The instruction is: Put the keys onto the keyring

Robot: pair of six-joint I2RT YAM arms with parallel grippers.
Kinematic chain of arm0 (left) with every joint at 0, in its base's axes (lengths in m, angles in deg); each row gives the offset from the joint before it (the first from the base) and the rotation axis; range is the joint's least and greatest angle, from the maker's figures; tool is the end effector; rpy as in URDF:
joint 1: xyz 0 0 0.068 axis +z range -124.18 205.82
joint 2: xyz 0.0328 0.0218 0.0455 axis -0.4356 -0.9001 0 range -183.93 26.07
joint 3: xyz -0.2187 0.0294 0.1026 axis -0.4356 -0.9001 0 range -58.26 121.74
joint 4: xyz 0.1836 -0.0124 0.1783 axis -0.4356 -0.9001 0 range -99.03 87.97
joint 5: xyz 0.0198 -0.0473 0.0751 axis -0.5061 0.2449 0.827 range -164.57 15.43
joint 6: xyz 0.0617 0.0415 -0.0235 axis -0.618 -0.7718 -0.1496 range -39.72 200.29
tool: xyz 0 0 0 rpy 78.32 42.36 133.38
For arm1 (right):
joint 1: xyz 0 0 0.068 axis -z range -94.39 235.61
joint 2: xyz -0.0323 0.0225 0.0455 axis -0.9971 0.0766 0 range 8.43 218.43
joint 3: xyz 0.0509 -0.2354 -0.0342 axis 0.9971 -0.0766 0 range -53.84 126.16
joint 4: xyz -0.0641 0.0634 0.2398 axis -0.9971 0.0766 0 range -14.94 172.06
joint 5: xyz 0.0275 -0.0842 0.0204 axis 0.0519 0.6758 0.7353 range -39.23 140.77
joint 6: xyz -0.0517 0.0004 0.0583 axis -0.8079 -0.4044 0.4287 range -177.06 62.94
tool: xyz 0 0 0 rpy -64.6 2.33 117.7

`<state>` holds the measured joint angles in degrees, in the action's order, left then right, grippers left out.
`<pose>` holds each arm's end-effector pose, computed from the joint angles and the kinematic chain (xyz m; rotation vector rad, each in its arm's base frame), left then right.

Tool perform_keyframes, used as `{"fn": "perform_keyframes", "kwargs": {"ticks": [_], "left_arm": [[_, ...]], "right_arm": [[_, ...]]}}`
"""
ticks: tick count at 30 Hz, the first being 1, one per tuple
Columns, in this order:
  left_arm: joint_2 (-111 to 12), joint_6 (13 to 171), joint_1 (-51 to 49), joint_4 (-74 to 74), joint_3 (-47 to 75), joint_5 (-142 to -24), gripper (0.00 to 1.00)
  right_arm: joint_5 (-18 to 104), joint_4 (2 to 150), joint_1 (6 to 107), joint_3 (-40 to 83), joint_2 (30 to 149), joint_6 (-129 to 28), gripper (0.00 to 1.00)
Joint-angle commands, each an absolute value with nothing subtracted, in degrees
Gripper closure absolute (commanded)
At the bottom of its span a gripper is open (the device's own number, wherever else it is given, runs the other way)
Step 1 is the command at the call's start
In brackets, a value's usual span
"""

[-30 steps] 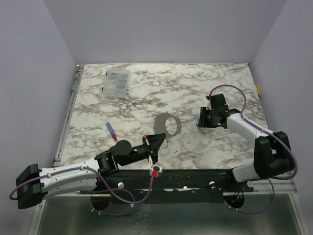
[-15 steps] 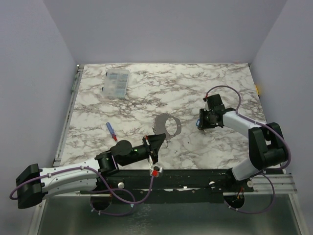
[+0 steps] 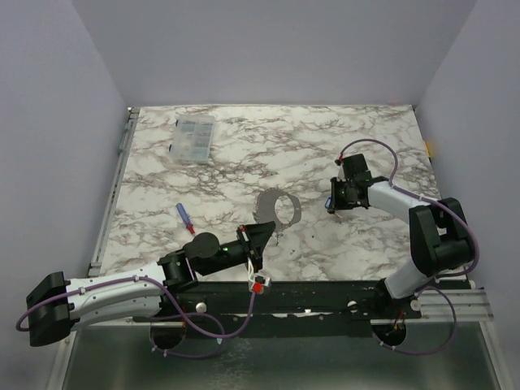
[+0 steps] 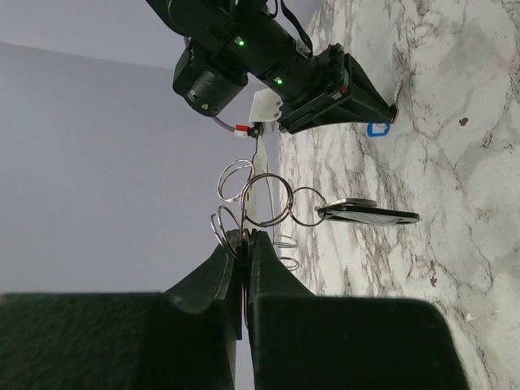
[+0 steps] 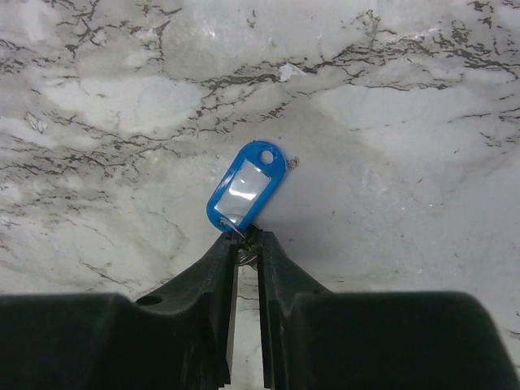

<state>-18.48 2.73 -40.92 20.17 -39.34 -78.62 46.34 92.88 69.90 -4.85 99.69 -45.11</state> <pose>0.0887 -0.2185 0.2194 1.5687 0.4481 0.0871 0.2995 0.0896 0.1084 -0.1139 2.6377 0.2677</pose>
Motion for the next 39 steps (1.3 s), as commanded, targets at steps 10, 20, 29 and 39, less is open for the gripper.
{"fn": "perform_keyframes", "kwargs": {"ticks": [10,20,29,39], "left_arm": [[-17.96,3.11,-40.66,22.43,-39.89,-79.91,1.0],[-18.13,3.28,-40.71,22.53,-39.98,-80.08,1.0],[-18.62,3.21,-40.68,22.73,-40.07,-79.92,1.0],[-18.94,3.13,-40.66,23.0,-40.06,-79.93,1.0]], "right_arm": [[45.22,93.3,69.64,-3.17,99.85,-47.47,0.99],[42.66,98.67,69.63,-1.6,92.6,-50.64,0.99],[38.73,104.31,69.03,0.41,86.67,-53.37,0.99],[33.85,110.3,62.37,4.48,80.81,-56.3,0.99]]}}
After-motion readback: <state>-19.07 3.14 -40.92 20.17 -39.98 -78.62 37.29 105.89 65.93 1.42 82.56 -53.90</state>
